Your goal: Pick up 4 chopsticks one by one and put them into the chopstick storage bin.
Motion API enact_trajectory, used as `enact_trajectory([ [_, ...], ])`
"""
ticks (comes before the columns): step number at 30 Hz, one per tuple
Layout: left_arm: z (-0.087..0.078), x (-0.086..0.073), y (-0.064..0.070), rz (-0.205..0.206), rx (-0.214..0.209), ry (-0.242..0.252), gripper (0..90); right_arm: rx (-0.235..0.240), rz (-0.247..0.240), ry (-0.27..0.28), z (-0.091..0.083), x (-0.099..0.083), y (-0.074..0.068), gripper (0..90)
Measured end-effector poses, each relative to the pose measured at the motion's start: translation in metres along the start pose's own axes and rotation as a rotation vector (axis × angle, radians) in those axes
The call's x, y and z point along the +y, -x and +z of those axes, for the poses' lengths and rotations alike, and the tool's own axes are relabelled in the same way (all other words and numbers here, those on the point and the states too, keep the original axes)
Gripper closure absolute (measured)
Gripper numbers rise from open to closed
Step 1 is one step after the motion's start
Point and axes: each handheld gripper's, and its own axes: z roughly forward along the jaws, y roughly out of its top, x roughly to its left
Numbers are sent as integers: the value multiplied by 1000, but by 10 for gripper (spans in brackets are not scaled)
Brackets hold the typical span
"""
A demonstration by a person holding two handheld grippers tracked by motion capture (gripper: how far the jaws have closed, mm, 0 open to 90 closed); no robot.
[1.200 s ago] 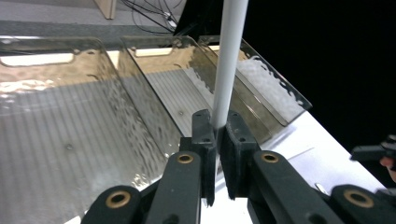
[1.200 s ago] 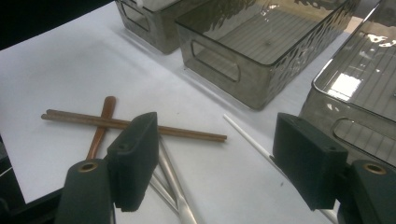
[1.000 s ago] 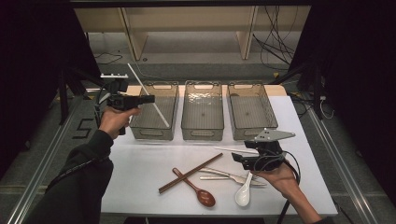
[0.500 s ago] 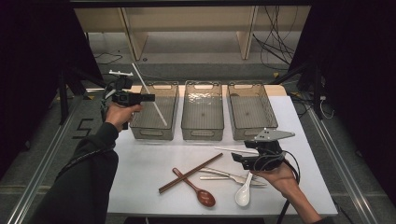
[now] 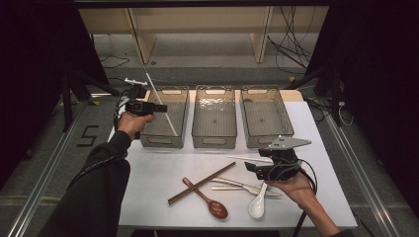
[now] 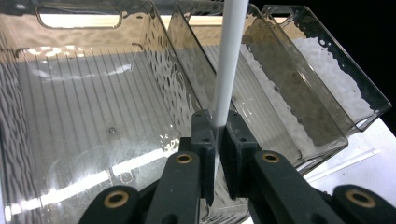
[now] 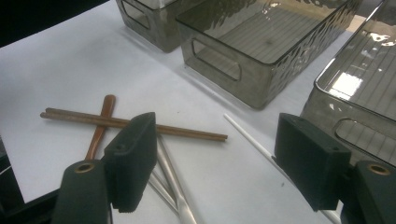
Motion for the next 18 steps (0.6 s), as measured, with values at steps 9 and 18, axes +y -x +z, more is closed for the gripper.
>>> enact_trajectory([
  [9, 13, -7, -5, -26, 11, -35, 832, 1, -2, -7, 1, 0, 0, 309],
  [18, 22, -11, -9, -43, 48, -59, 818, 2, -4, -10, 1, 0, 0, 309],
])
